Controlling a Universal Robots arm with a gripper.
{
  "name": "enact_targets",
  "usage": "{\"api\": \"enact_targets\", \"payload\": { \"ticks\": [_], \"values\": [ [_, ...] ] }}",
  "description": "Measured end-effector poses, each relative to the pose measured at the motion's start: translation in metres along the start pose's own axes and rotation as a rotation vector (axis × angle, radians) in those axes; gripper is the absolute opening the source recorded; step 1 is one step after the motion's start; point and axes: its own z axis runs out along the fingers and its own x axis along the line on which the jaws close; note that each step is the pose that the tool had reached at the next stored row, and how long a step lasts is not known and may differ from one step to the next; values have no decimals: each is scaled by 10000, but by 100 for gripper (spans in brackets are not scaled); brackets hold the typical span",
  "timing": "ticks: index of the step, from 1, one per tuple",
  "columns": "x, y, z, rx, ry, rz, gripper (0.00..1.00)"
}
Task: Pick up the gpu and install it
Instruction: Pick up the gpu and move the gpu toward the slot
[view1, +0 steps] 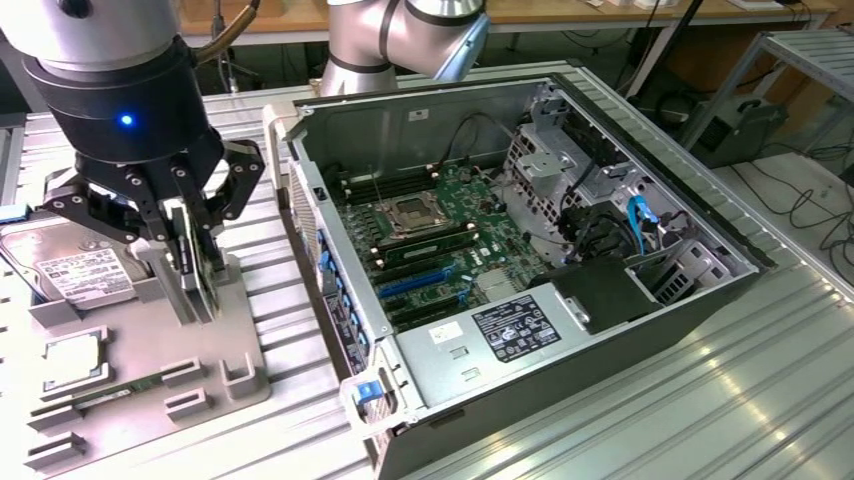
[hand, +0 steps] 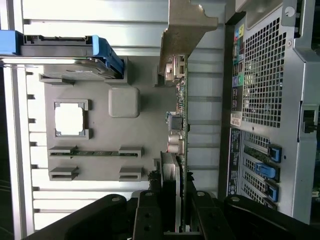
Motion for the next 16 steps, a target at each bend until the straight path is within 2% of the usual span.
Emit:
{"api": "enact_targets", "payload": {
  "ticks": [8,16],
  "values": [
    [-3,-3,-119,1,1,0,28],
    [-8,-8,-290,0,0,0,28]
  ]
}}
